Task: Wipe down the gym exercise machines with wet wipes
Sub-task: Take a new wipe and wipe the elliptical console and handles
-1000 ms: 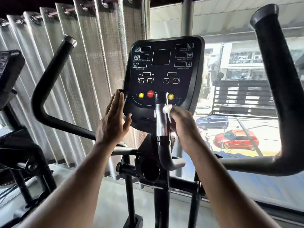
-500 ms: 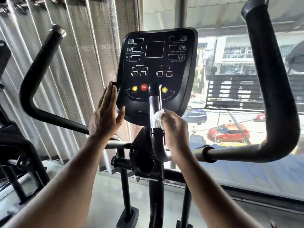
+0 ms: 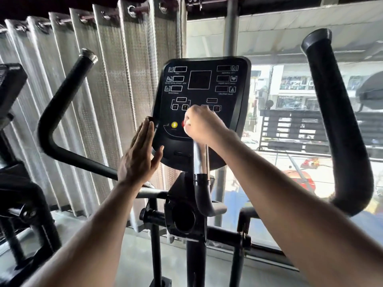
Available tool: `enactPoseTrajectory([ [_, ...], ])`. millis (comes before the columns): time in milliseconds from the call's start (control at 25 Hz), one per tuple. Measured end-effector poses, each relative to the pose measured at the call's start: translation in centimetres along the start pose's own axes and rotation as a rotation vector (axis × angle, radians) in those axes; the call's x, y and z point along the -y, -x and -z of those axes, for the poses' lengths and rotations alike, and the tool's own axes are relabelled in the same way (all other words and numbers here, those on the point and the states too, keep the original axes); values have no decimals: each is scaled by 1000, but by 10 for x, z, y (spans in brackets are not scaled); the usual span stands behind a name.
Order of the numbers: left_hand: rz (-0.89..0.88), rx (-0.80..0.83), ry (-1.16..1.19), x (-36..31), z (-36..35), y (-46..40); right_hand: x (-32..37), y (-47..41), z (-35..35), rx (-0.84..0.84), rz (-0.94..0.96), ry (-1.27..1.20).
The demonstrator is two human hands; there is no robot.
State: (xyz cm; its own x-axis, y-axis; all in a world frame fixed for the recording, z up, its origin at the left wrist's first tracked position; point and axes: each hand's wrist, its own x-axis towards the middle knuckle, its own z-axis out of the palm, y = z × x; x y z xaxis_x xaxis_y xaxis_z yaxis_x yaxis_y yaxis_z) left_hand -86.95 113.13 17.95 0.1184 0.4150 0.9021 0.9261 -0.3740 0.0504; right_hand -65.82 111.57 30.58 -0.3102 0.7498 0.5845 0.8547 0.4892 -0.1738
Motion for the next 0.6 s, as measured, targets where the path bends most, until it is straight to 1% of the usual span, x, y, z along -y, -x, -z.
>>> enactPoseTrajectory([
  [80, 2, 16, 5, 1, 0, 0, 14, -16, 17, 278, -70, 206],
  [120, 1, 18, 9, 2, 0, 1, 19, -20, 25, 391, -107, 224],
  [160, -2, 15, 13, 2, -1, 1, 16, -27, 27, 469, -159, 131],
  [200, -3, 9, 17, 3, -1, 1, 9, -29, 28, 493, -237, -98],
  [240, -8, 5, 21, 4, -2, 1, -2, -28, 25, 450, -318, -405],
  [280, -15, 4, 25, 4, -2, 1, -9, -23, 22, 343, -396, -718],
  [320, -19, 4, 26, 4, -3, 2, -18, -20, 16, 185, -473, -957],
  [360, -19, 3, 25, 5, -4, 1, -27, -12, 11, 25, -550, -1130],
  [400, -13, 2, 25, 5, -5, 0, -33, -1, 4, -94, -610, -1256],
  [440, -12, 0, 24, 6, -5, -1, -37, 13, -7, -172, -649, -1349],
  [480, -16, 0, 22, 7, -6, 0, -38, 26, -20, -209, -671, -1421],
  [520, -19, 2, 20, 7, -6, 1, -37, 40, -31, -223, -657, -1456],
  [600, -17, 2, 16, 7, -6, 1, -36, 60, -52, -288, -616, -1370],
])
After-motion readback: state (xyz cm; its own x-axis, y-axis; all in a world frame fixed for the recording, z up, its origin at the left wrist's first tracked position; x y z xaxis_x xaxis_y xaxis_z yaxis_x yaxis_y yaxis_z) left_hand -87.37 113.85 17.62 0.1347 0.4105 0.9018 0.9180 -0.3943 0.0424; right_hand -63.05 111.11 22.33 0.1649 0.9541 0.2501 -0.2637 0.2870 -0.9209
